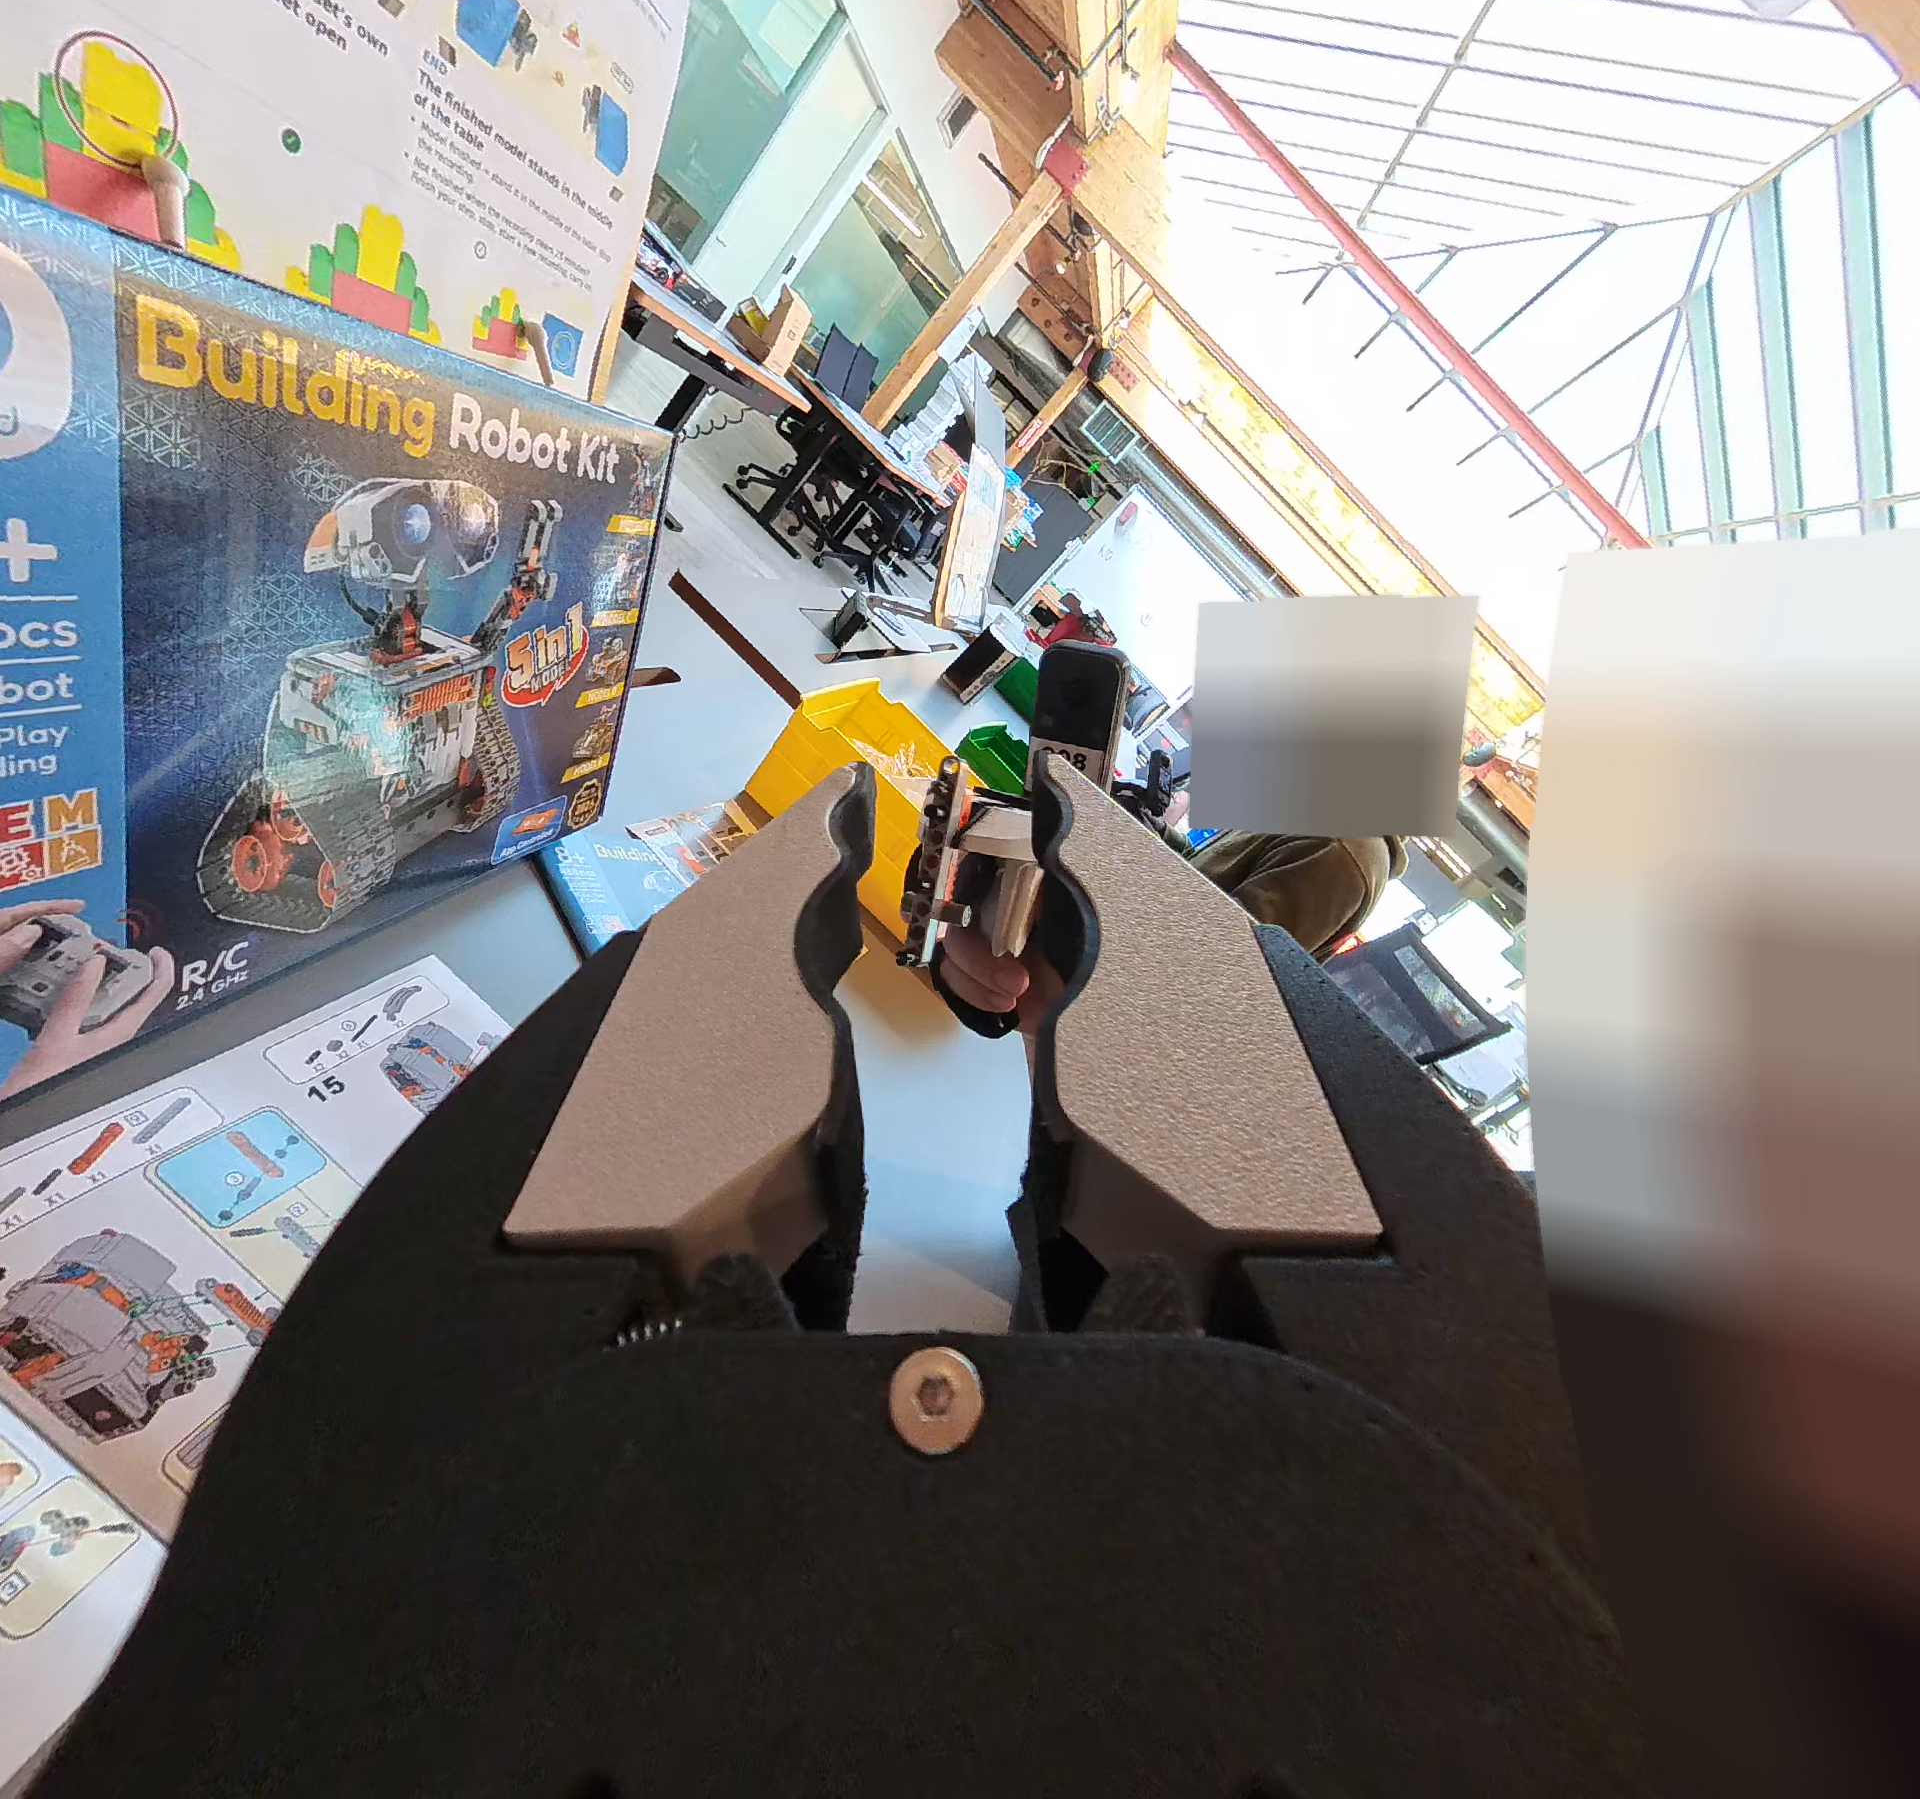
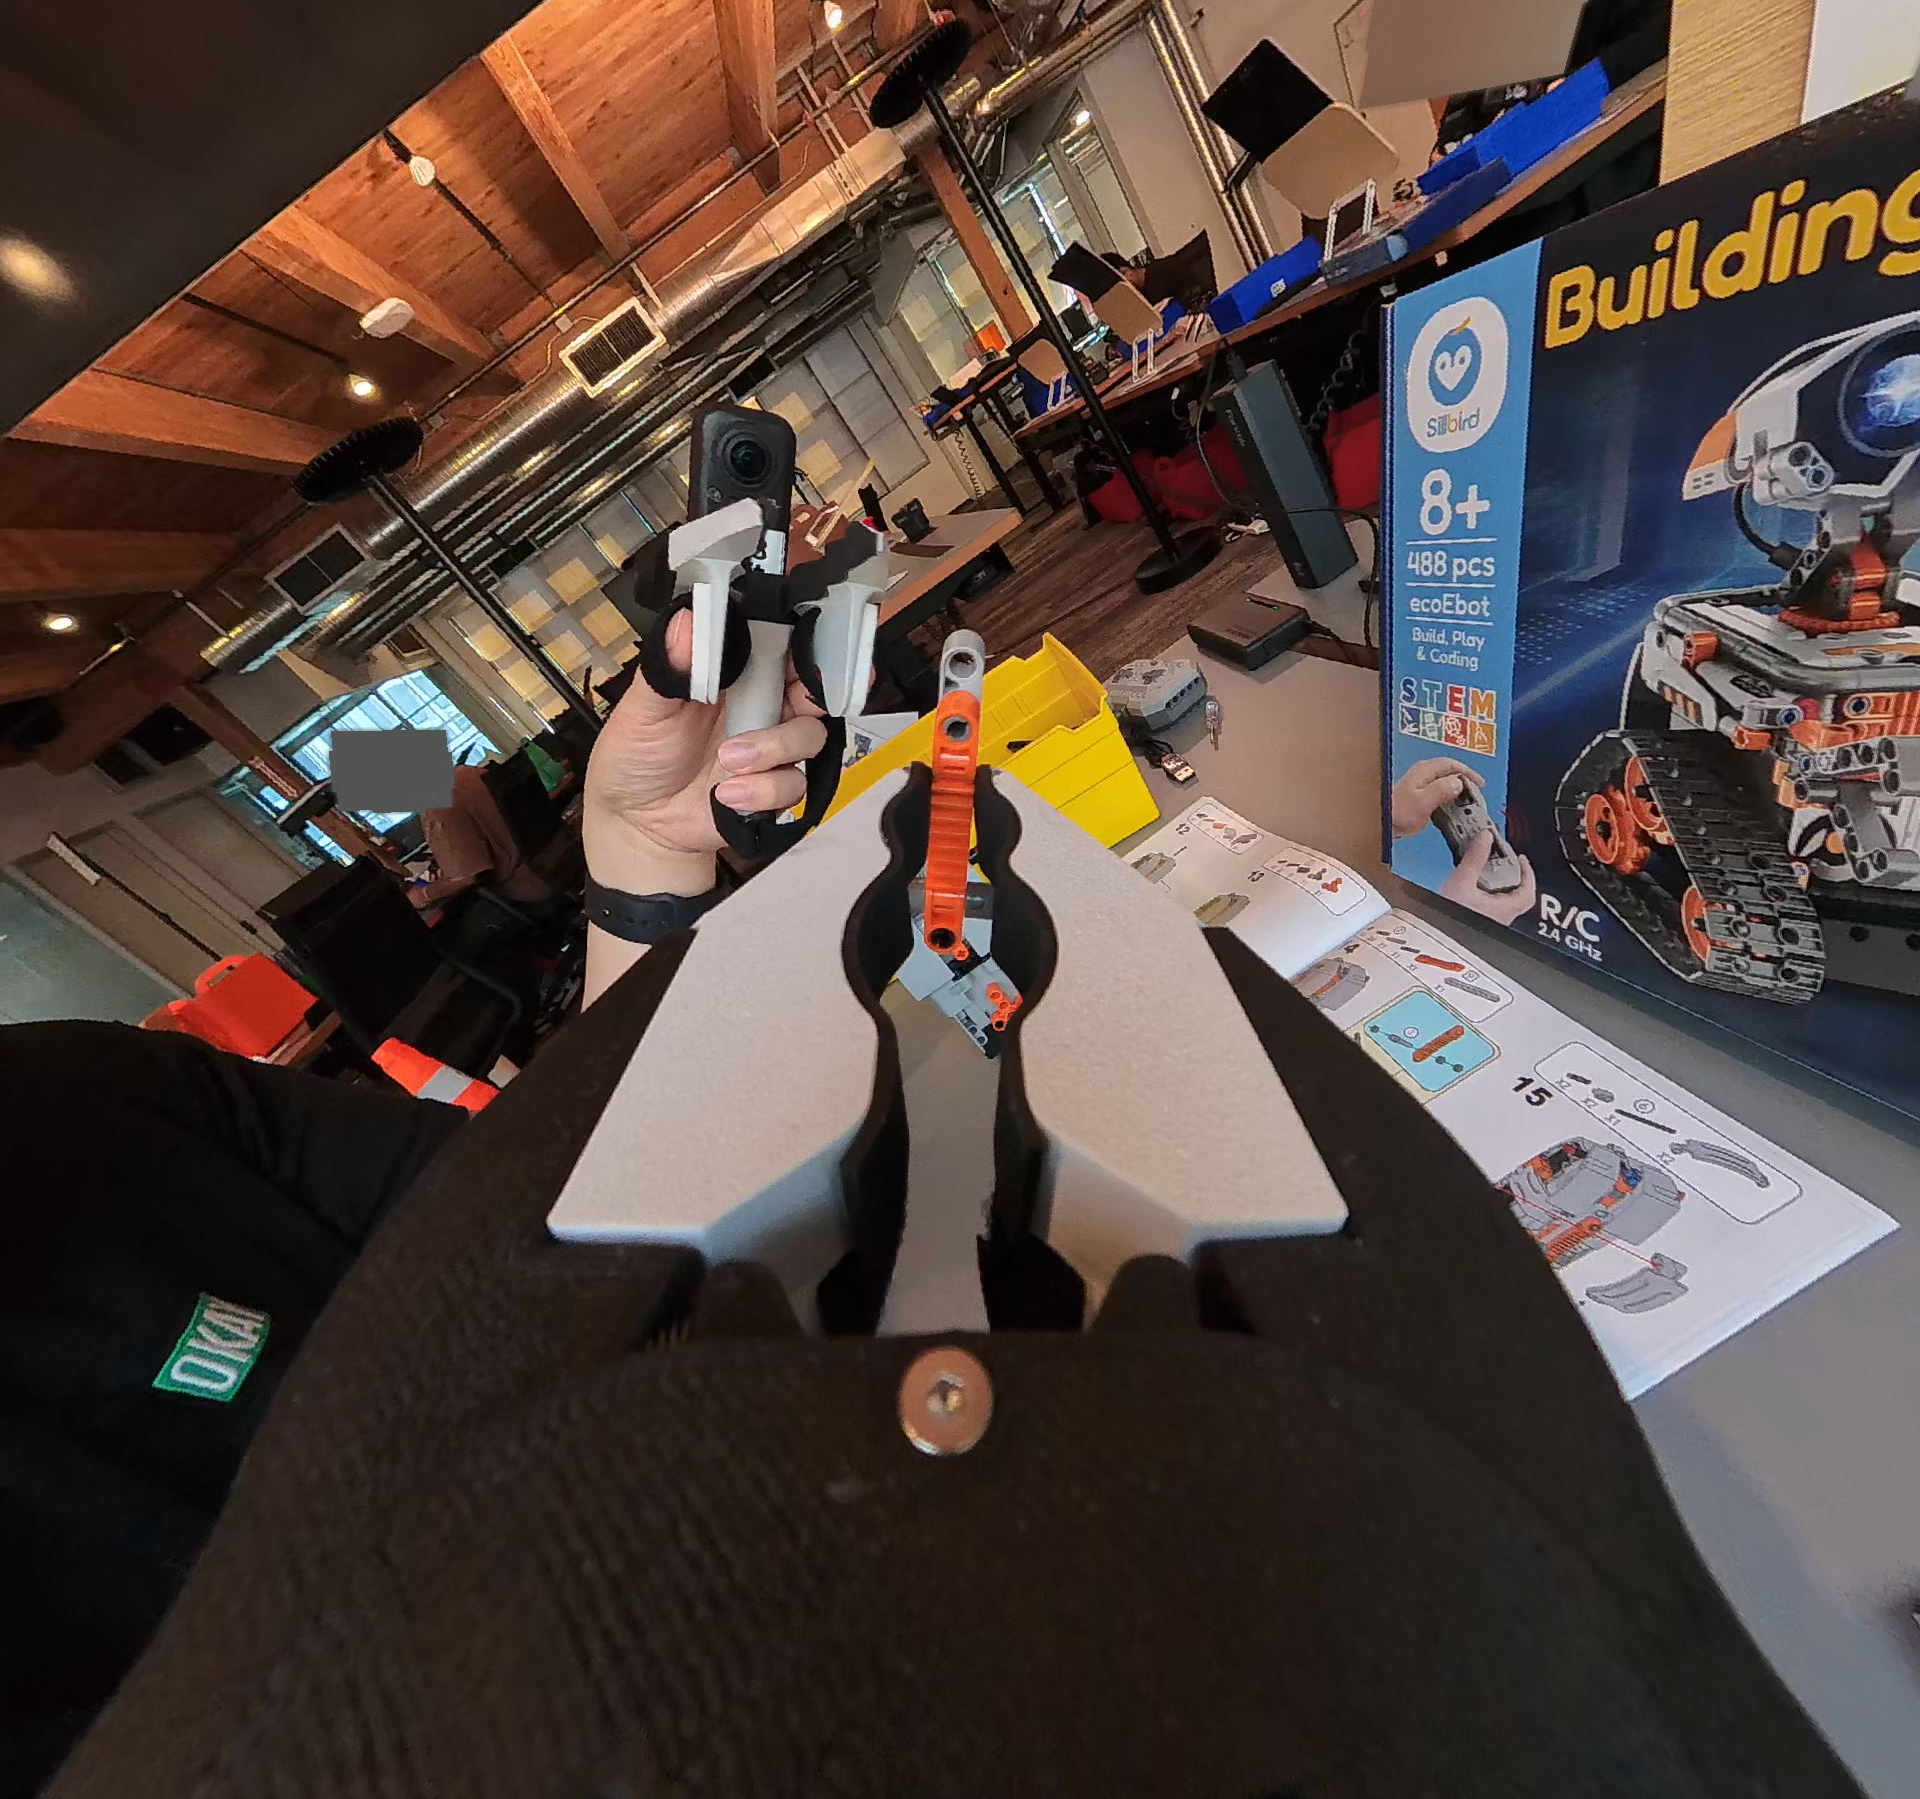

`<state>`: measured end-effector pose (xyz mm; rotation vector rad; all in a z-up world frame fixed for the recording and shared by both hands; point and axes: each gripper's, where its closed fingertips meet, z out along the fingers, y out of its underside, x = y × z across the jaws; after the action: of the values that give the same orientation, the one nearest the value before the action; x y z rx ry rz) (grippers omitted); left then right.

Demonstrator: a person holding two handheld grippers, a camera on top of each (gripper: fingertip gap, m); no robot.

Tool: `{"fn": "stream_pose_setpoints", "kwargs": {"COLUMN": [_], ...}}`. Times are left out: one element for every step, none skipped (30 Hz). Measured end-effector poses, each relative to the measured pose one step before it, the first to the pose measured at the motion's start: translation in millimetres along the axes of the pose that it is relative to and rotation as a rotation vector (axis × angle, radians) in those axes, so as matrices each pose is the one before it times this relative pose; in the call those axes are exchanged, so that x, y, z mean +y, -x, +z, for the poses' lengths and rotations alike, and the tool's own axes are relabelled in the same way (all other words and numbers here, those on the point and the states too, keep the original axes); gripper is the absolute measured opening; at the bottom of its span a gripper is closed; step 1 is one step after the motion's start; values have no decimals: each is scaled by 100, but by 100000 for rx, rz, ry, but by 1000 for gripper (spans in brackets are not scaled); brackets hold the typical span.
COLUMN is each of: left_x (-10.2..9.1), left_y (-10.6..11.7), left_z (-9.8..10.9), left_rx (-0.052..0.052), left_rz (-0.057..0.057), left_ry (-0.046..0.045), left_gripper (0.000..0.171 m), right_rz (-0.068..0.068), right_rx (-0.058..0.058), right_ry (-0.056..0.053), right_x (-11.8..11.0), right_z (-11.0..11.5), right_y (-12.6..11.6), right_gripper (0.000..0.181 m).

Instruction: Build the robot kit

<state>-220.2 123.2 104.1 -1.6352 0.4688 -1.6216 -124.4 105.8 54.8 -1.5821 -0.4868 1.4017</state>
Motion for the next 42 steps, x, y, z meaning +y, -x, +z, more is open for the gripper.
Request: {"fn": "stream_pose_setpoints", "kwargs": {"left_x": [-55, -43, -57, -61, -66, -86, -118, -150, -165, -82, -73, -264, -601, -851, -591, -70, 222, 284, 248, 285, 606, 1152, 1792, 2333, 2684, 2733, 2582, 2499, 2363, 2116, 1703, 1192, 787, 558, 401, 127, -112, -116, 22, 125, 197, 181], "left_y": [-58, -84, -110, -96, -122, -240, -417, -504, -509, -505, -646, -942, -1582, -2606, -2786, -2145, -1228, -393, 80, 243, 362, 470, 616, 765, 958, 1210, 1282, 1128, 941, 786, 675, 601, 476, 218, -61, -127, -78, 294, 554, 400, 221, 106], "left_z": [-27, -44, -52, -55, -63, -48, -67, -121, -170, -176, -200, -219, -158, -211, -38, 63, -94, -351, -595, -755, -879, -914, -886, -759, -594, -400, -227, -35, 182, 376, 532, 614, 651, 671, 657, 603, 490, 453, 431, 424, 428, 393], "left_rx": [104, 50, 109, 288, 443, 593, 774, 731, 330, -77, -518, -246, 2065, 4358, 3685, -184, -5406, -9424, -10604, -9193, -7668, -6470, -5602, -5145, -5230, -6004, -6166, -5477, -5197, -5086, -4941, -4428, -3365, -1083, 1711, 3113, 2917, 23, -2329, -1784, -1028, -439], "left_rz": [103, 121, 138, 197, 219, 168, 381, 989, 1663, 2343, 2958, 3653, 5286, 7695, 9650, 10299, 10062, 9444, 8952, 7573, 4167, 1256, -294, -1304, -2302, -3445, -3916, -2663, -1127, 199, 1904, 2727, 2119, 159, -3447, -6099, -5013, -2501, -460, 491, 487, 388], "left_ry": [-197, -221, -244, -315, -377, -358, -374, -405, -322, -256, -338, -998, -2772, -4139, -2638, 747, 3123, 3304, 2326, 1597, 1782, 2761, 4323, 5576, 6151, 5492, 4390, 4277, 4284, 4034, 3186, 1613, 652, 636, 905, 730, 69, -132, 168, 424, 811, 841], "left_gripper": [28, 28, 27, 28, 27, 27, 27, 26, 26, 26, 26, 27, 28, 29, 30, 31, 32, 34, 35, 38, 37, 38, 38, 39, 40, 44, 49, 56, 60, 68, 81, 91, 94, 97, 99, 103, 109, 112, 113, 114, 113, 112], "right_rz": [-38, -7, -5, -17, 15, 37, 35, -10, -662, -1974, -3177, -3933, -4697, -5315, -5341, -4395, -3273, -2091, -964, 275, 1329, 1718, 1682, 1074, 529, 142, 89, 493, 742, 1044, 1219, 1091, 883, 556, 141, -467, -978, -1100, -928, -495, -25, 196], "right_rx": [44, 36, 43, 1, 36, 11, 190, 362, -480, -1894, -2181, -1110, 583, 2136, 2935, 3188, 2622, 1672, 381, -1038, -1816, -1956, -2011, -1042, 120, 332, 241, -131, -650, -915, -1104, -1113, -1080, -917, -661, -338, 259, 614, 310, -157, -373, -457], "right_ry": [-66, 34, 39, 50, 93, 177, 71, -360, -1608, -2986, -3311, -2135, -892, 182, 1347, 2094, 1899, 895, -342, -1082, -1240, -1074, -343, 86, 444, 622, 387, 244, -119, -203, -168, -319, -324, -273, -1, 339, 466, 385, 245, 383, 345, 85], "right_x": [-26, -3, 14, 24, 28, 28, -14, -116, -372, -666, -801, -691, -536, -334, -120, 49, 94, 7, -116, -174, -171, -157, -11, 122, 188, 215, 145, 92, 46, 24, 42, 9, -7, -15, 3, 38, 44, 33, 25, 55, 58, 42], "right_z": [-22, -8, -4, -5, -2, -16, -50, -117, -212, -277, -294, -276, -268, -280, -253, -212, -186, -147, -110, -68, -7, 74, 98, 93, 79, 56, 52, 62, 51, 70, 69, 81, 79, 77, 69, 46, 30, 27, 40, 64, 79, 79], "right_y": [-11, -16, -12, -12, -36, -66, -107, -92, 159, 577, 810, 738, 477, 161, -77, -251, -249, -157, -7, 182, 250, 223, 202, 42, -148, -154, -147, -70, 23, 78, 125, 176, 205, 231, 221, 214, 128, 55, 85, 103, 91, 60], "right_gripper": [5, 5, 5, 5, 5, 5, 5, 5, 5, 5, 5, 6, 6, 5, 6, 5, 6, 5, 6, 6, 6, 5, 5, 6, 5, 5, 5, 5, 5, 5, 5, 5, 5, 5, 5, 5, 5, 5, 5, 5, 5, 5]}}
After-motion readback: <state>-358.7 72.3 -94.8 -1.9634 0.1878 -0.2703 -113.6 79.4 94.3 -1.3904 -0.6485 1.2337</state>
